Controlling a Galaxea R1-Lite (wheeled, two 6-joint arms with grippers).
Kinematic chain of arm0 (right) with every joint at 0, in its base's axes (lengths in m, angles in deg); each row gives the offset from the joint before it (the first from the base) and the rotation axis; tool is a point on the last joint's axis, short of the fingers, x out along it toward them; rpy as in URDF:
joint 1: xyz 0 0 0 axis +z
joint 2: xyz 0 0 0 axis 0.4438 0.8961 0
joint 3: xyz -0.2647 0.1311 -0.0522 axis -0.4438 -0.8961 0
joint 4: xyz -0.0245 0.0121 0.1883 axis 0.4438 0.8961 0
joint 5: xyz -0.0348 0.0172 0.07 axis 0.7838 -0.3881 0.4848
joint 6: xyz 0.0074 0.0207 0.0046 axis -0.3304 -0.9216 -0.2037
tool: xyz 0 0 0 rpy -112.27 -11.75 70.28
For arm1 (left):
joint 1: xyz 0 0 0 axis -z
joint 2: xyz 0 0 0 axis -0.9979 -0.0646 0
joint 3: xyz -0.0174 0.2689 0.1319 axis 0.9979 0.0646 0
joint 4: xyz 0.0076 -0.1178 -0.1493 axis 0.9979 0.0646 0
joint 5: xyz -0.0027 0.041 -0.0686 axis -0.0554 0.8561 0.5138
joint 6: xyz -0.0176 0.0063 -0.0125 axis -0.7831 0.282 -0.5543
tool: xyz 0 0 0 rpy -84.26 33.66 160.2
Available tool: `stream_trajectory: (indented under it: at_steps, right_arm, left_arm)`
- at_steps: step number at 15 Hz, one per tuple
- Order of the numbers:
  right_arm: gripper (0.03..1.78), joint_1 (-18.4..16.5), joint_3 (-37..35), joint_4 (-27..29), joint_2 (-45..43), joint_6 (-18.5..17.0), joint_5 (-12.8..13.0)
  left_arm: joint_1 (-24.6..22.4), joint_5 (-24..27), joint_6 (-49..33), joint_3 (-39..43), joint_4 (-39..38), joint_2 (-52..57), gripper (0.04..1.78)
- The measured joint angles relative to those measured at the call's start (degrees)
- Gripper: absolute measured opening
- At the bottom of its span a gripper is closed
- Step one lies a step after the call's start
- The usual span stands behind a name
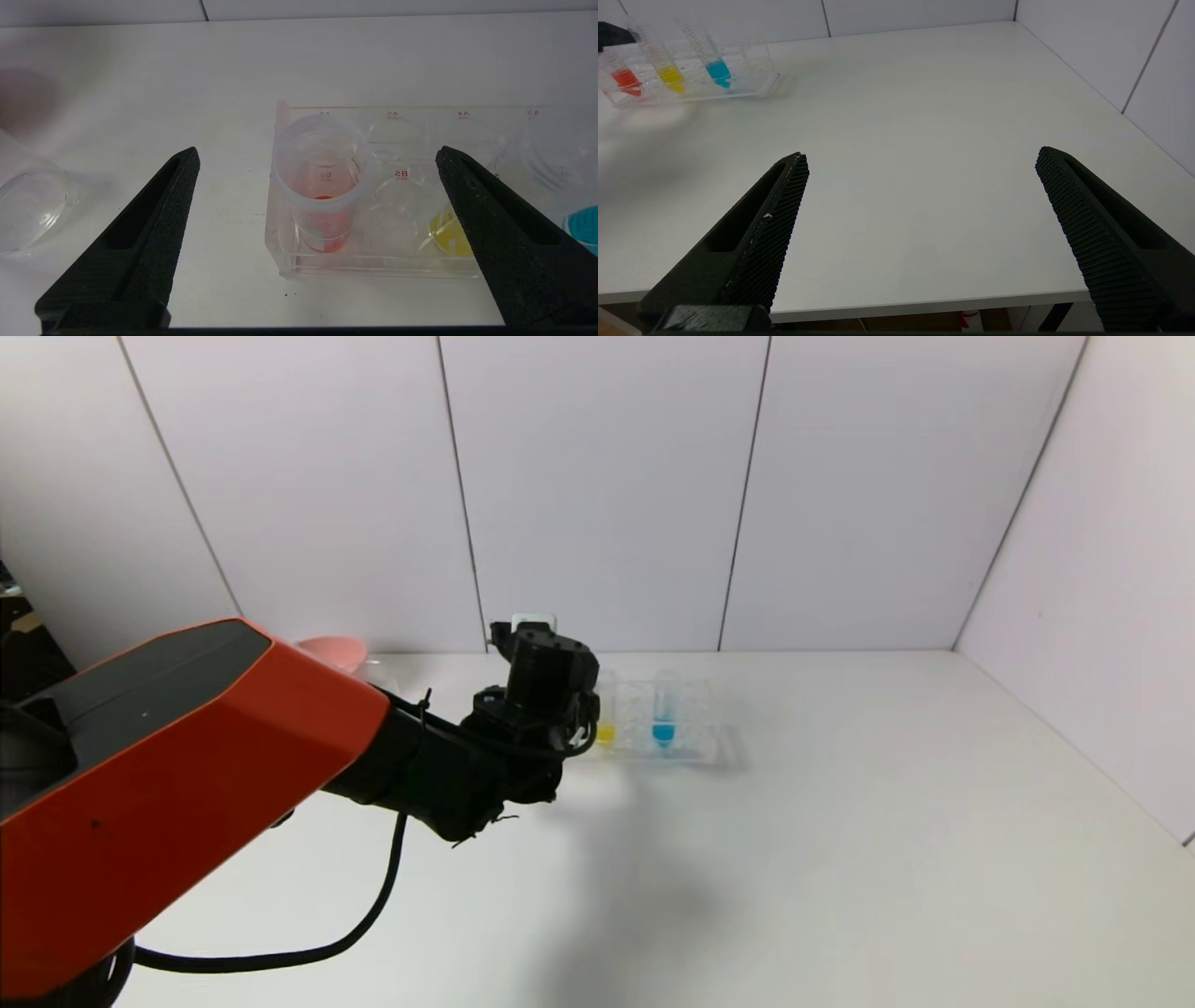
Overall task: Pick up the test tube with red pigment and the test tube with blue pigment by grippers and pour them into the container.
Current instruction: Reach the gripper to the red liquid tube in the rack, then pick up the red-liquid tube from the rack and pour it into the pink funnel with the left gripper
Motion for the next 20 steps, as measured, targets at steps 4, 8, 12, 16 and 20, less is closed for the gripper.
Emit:
stream_trajectory:
  at_steps: [4,8,12,16,20]
  right_arm:
    - [1.77,0.0,0.0,0.0,0.0,0.0,0.0]
    - [1.77,0.0,0.0,0.0,0.0,0.0,0.0]
    - [1.77,0.0,0.0,0.0,0.0,0.0,0.0]
    - [1.77,0.0,0.0,0.0,0.0,0.0,0.0]
    - [1.77,0.0,0.0,0.0,0.0,0.0,0.0]
  left_arm:
    - [0.3,-0.1,-0.6,0.6,-0.2,-0.3,1.76]
    - [0.4,-0.1,-1.0,1.4,-0.5,-0.3,1.75]
    - [0.5,-0.1,-0.4,2.2,-3.9,-0.2,1.40]
    - [0.5,-0.1,-0.4,2.9,-3.9,0.4,0.69]
    - [0.6,0.0,-0.5,3.5,-4.0,0.8,0.43]
